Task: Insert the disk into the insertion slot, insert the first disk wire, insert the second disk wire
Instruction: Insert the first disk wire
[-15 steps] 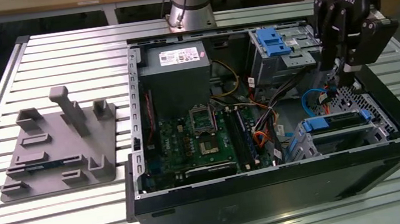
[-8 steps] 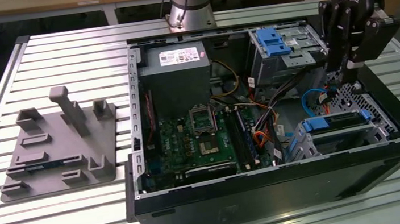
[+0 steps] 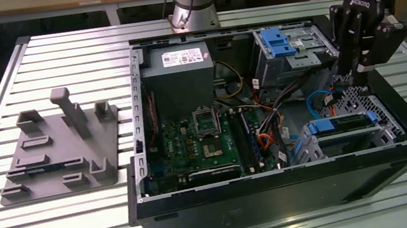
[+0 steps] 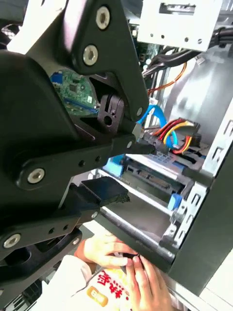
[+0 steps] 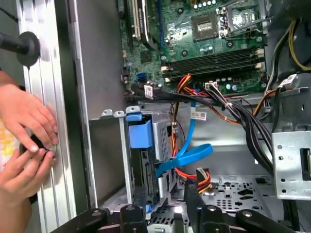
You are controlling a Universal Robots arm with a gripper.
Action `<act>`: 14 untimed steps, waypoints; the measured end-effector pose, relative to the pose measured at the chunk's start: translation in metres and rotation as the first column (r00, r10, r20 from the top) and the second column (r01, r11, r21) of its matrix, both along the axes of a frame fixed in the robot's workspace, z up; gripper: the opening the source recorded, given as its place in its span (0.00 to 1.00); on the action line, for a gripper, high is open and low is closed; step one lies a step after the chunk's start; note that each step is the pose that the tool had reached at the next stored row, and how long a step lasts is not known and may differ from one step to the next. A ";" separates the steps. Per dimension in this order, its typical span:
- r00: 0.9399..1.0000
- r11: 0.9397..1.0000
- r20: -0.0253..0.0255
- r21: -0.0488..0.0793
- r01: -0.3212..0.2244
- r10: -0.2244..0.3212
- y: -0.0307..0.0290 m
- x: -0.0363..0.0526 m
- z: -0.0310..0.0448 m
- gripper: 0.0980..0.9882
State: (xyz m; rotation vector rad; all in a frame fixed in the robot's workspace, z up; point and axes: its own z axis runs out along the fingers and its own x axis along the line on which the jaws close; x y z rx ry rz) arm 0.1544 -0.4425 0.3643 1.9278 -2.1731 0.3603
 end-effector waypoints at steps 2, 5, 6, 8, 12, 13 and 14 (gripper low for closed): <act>1.000 1.000 0.000 -0.001 0.000 0.000 0.0076 0.0004 -0.0035 0.41; 1.000 1.000 0.000 -0.012 0.000 0.000 0.0173 0.0016 -0.0075 0.41; 1.000 1.000 0.000 -0.018 0.000 0.000 0.0176 0.0019 -0.0086 0.41; 1.000 1.000 -0.001 -0.029 0.000 0.000 0.0176 0.0029 -0.0099 0.41; 1.000 0.999 -0.002 -0.040 -0.001 0.001 0.0176 0.0031 -0.0145 0.41; 1.000 0.999 -0.002 -0.040 -0.001 0.001 0.0176 0.0031 -0.0156 0.41; 1.000 0.999 -0.002 -0.040 -0.001 0.001 0.0176 0.0031 -0.0162 0.41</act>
